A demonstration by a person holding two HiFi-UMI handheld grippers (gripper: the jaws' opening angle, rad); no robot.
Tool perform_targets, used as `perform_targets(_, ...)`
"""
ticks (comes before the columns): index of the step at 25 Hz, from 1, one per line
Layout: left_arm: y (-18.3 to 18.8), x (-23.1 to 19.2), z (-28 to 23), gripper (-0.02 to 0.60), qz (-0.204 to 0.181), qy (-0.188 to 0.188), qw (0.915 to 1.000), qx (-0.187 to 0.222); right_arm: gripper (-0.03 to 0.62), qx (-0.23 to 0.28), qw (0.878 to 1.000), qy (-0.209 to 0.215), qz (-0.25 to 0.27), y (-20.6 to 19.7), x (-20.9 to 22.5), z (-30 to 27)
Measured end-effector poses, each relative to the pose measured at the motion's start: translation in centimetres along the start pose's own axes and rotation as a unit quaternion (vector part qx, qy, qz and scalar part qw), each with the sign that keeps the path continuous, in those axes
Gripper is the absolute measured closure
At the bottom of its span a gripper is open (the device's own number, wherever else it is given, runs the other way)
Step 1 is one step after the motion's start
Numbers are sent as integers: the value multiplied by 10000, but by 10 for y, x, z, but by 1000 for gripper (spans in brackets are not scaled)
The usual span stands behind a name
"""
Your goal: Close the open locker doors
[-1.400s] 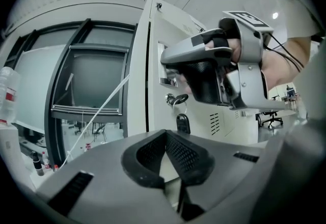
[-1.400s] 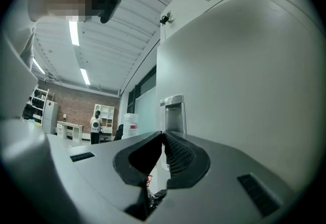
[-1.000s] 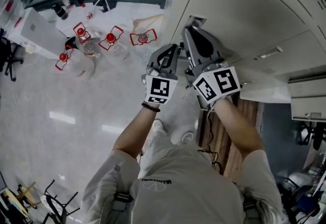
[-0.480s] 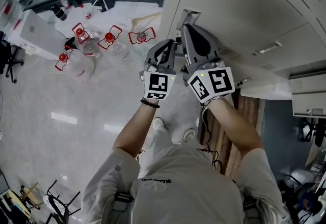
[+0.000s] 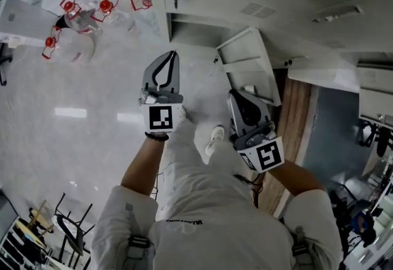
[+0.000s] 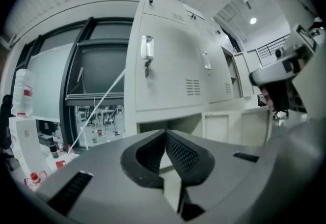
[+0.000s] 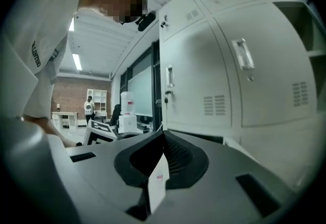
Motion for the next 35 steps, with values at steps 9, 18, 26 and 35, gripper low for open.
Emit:
perform_targets(9, -107, 246, 54, 575, 297, -537, 9946, -841, 583, -295, 9981, -107, -532, -162, 33, 118)
perform_targets(18, -134, 351, 30, 575, 393, -309, 9979, -406, 583, 145, 9950, -749, -643, -256, 92, 160)
perform_targets(26, -144, 383, -14, 460, 300, -50, 9978, -595, 574, 281, 9941, -877, -577, -279, 112, 176)
perform_targets(35, -134, 377, -32, 482, 112, 265, 9976, -630, 574, 146, 9968, -611, -498, -287, 120, 173)
Point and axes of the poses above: the fingertips, and each gripper's own axes: z backward along the fingers, x to its right, y out of its top, the point moved 4 cm from there along z, backward along the fingers, and after that the axes turned 8 degrees about -x, right-handed, at the moved point
